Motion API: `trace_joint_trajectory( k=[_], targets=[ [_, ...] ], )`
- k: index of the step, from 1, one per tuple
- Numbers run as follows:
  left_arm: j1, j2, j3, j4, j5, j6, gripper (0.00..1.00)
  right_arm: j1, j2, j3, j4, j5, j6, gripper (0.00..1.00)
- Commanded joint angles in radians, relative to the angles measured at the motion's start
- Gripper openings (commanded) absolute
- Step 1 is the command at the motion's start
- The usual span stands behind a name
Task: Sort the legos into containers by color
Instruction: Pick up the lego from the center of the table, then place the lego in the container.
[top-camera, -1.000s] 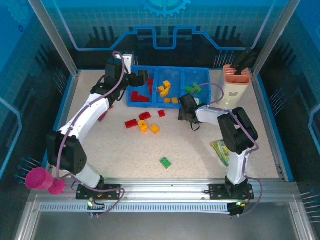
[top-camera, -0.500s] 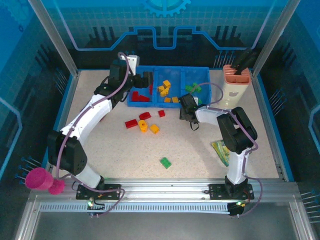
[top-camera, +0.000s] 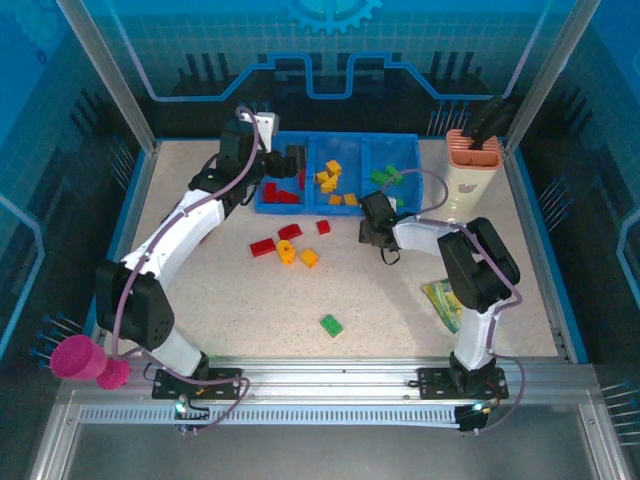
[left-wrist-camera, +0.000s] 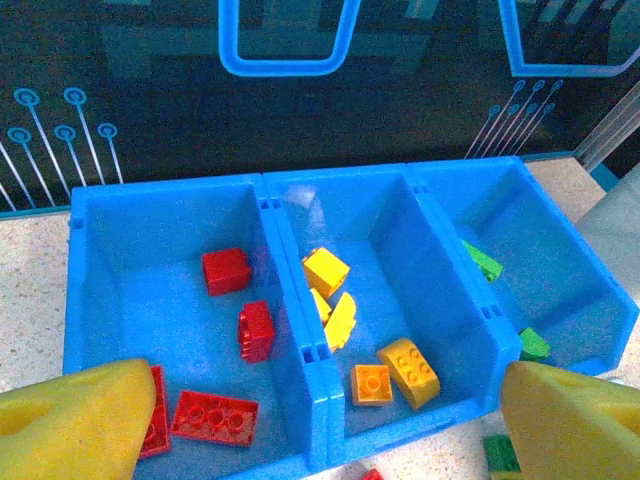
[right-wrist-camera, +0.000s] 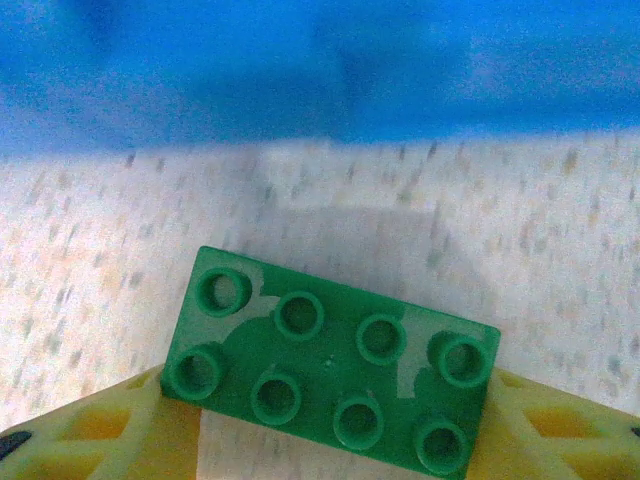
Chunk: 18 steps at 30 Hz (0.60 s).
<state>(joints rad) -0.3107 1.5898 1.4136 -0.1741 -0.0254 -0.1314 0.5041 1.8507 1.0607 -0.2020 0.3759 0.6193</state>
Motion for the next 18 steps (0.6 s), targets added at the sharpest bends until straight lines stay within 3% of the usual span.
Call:
trace_joint_trajectory(
  k=[1,11,18],
  targets=[
    [-0.003,-0.032,-0.01,0.028,-0.003,0.001,0.9,0.04,-0.096,-0.041,-0.079,-0.024,0.031,0.54],
    [-0.003,-0.054,-0.024,0.023,0.003,-0.002,0.9,0.099,-0.258,-0.096,-0.209,0.021,0.033,0.54],
    [-0.004,-0.095,-0.05,0.017,0.0,-0.003,0.91,0.054,-0.317,0.023,-0.222,0.083,-0.077,0.56]
  ],
)
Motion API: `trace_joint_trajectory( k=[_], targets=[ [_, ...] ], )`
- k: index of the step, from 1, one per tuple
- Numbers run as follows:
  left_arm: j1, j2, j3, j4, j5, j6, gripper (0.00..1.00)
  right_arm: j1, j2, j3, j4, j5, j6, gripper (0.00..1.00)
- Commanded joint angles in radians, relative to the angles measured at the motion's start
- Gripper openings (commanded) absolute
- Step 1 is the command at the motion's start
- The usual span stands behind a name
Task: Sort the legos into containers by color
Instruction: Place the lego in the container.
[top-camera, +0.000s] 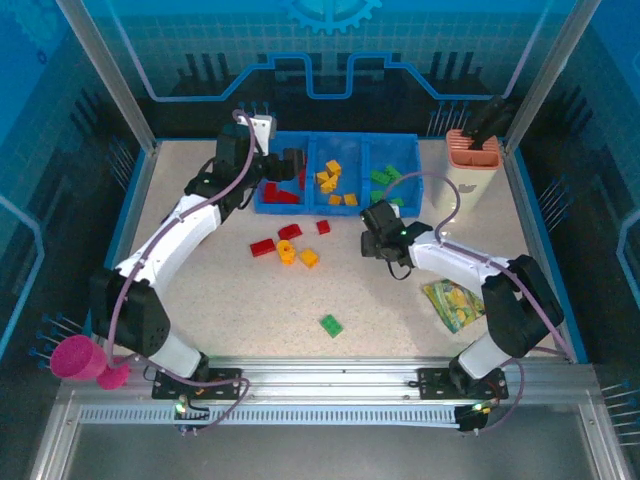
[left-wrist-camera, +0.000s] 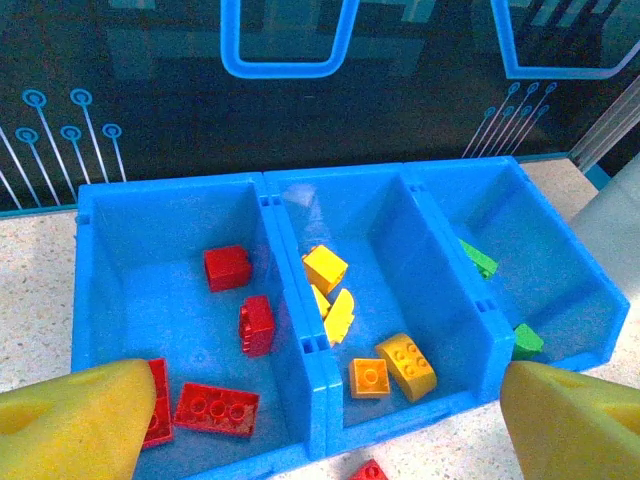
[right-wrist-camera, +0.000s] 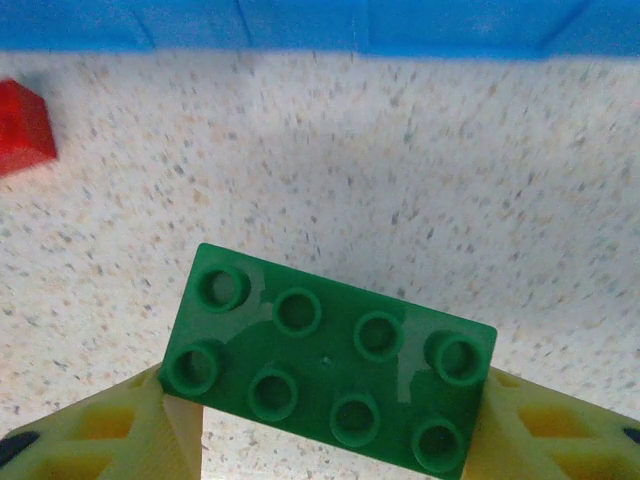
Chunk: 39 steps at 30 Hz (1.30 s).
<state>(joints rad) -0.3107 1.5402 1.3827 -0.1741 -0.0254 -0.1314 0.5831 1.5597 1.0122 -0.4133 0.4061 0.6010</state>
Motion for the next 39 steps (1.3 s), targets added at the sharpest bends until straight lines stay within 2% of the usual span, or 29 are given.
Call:
trace_joint_trajectory(
  k=[1,5,11,23,31,39],
  targets=[
    [-0.004,-0.054,-0.023,0.015,-0.001,0.001,0.91,-0.046,-0.021,0.091,0.003,0.052,-0.08,0.56],
    [-0.004,-0.084,-0.028,-0.009,-0.008,0.012,0.91,-0.135,0.039,0.185,0.074,0.04,-0.165,0.56],
    [-0.004,-0.154,-0.049,-0.063,-0.031,0.036,0.91,-0.255,0.25,0.4,0.139,-0.041,-0.244,0.56],
    [-0.008,-0.308,-0.092,-0.211,-0.066,0.067,0.91,-0.339,0.661,0.884,-0.002,-0.122,-0.296,0.57],
    [-0.008,-0.383,-0.083,-0.263,-0.121,0.112,0.92,-0.353,0.682,0.935,-0.025,-0.148,-0.293,0.68],
    [-0.008,-0.412,-0.063,-0.277,-0.125,0.125,0.93,-0.351,0.571,0.833,0.01,-0.186,-0.287,0.77]
  ],
)
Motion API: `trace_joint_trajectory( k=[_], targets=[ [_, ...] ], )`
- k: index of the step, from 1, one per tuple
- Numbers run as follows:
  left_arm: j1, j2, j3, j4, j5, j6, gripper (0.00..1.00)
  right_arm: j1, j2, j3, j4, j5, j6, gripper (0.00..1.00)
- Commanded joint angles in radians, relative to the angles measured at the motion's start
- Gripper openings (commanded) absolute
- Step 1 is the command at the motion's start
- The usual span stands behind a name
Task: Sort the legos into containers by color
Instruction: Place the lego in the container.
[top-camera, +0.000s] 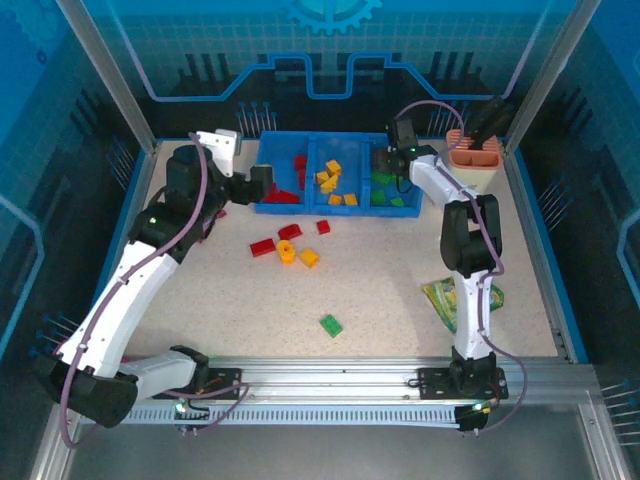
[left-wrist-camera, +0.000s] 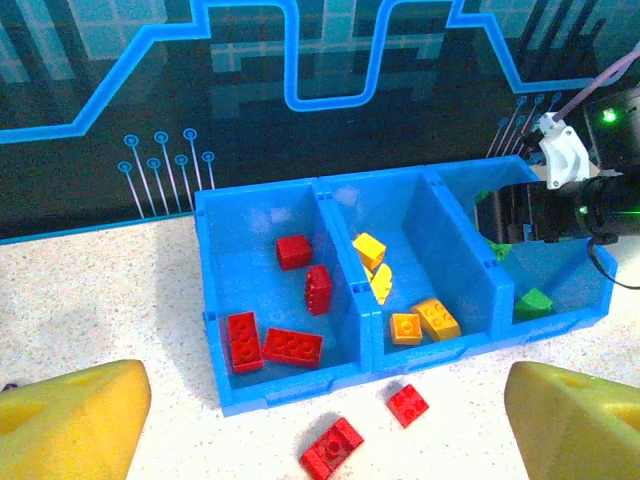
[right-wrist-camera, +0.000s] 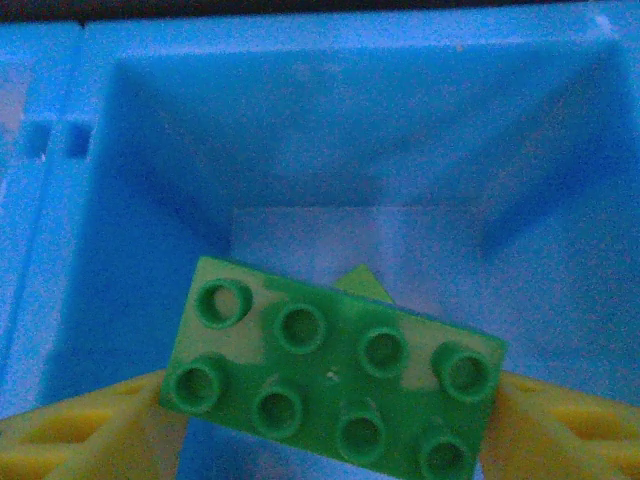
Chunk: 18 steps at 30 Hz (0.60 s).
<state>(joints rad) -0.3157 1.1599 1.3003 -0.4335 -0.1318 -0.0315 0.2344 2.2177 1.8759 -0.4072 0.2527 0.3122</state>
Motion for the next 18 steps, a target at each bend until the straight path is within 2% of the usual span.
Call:
trace_joint_trajectory(
  k=[1,5,11,18],
  targets=[
    [-0.003,-0.033,0.02,-0.019,-0.02,0.025,0.93,-0.002,-0.103,-0.044,0.005,-0.038,0.004,0.79],
    [-0.003,-0.046,0.001,-0.011,-0.007,0.012,0.93,0.003,-0.166,-0.092,0.014,-0.041,-0.003,0.82],
    [-0.003,-0.084,-0.022,-0.011,0.002,0.002,0.93,0.032,-0.277,-0.171,-0.031,-0.054,-0.016,0.8],
    [-0.003,-0.129,-0.058,-0.028,-0.004,0.026,0.94,0.195,-0.548,-0.455,-0.143,-0.163,-0.066,0.82]
  ],
)
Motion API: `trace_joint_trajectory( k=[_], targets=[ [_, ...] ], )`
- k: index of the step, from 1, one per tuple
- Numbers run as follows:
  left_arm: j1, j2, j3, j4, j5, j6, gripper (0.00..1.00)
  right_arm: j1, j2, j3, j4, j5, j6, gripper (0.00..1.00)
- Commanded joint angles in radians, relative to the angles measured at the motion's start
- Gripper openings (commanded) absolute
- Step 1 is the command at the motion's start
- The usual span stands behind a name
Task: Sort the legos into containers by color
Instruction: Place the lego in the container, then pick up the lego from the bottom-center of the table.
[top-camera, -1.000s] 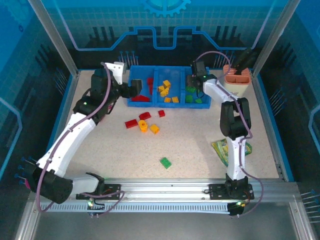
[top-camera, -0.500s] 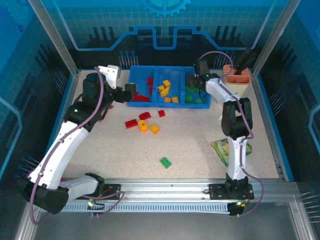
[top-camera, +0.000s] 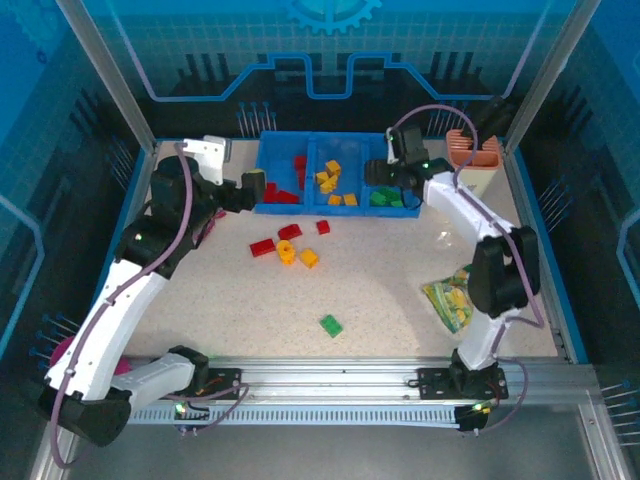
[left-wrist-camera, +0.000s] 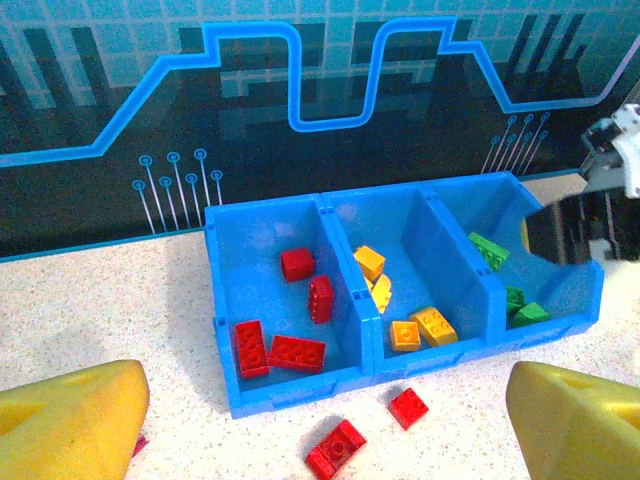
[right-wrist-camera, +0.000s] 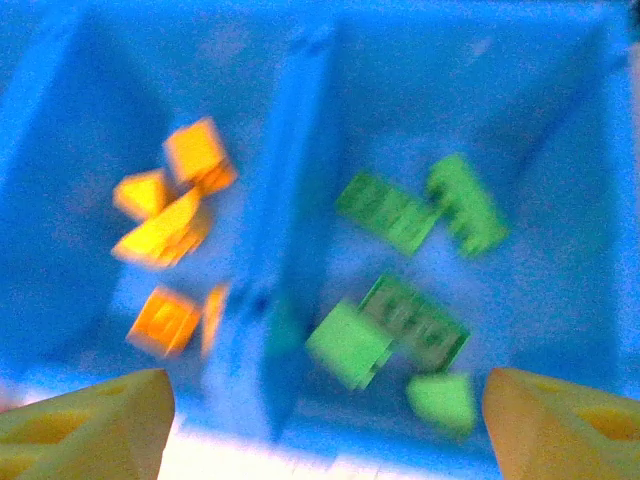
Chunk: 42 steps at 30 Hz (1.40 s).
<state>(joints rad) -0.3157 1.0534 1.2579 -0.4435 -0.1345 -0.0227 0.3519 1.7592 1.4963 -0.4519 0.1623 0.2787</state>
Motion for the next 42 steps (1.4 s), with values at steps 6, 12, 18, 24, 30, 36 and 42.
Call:
trace_joint_trajectory(
  k=[6,12,18,24,30,36,42],
  targets=[
    [0.003,-0.048,-0.026,-0.07,0.041,0.034,0.96,0.353,-0.235,-0.263,-0.237,-0.034,0.06,0.83],
    [0.008,-0.071,-0.047,-0.113,0.062,0.091,0.97,0.571,-0.225,-0.358,-0.292,-0.022,0.228,0.83],
    [0.009,-0.085,-0.074,-0.091,0.068,0.099,0.99,0.697,-0.091,-0.339,-0.288,-0.006,0.278,0.83],
    [0.01,-0.09,-0.086,-0.08,0.063,0.099,0.99,0.778,0.05,-0.29,-0.308,0.057,0.261,0.82],
    [0.01,-0.092,-0.092,-0.079,0.058,0.104,0.99,0.803,0.104,-0.288,-0.326,0.068,0.252,0.75],
    [0.012,-0.09,-0.094,-0.075,0.054,0.104,0.99,0.823,0.133,-0.284,-0.364,0.1,0.261,0.6],
    [0.015,-0.083,-0.091,-0.072,0.041,0.116,0.99,0.859,0.168,-0.283,-0.41,0.114,0.265,0.36]
  ],
)
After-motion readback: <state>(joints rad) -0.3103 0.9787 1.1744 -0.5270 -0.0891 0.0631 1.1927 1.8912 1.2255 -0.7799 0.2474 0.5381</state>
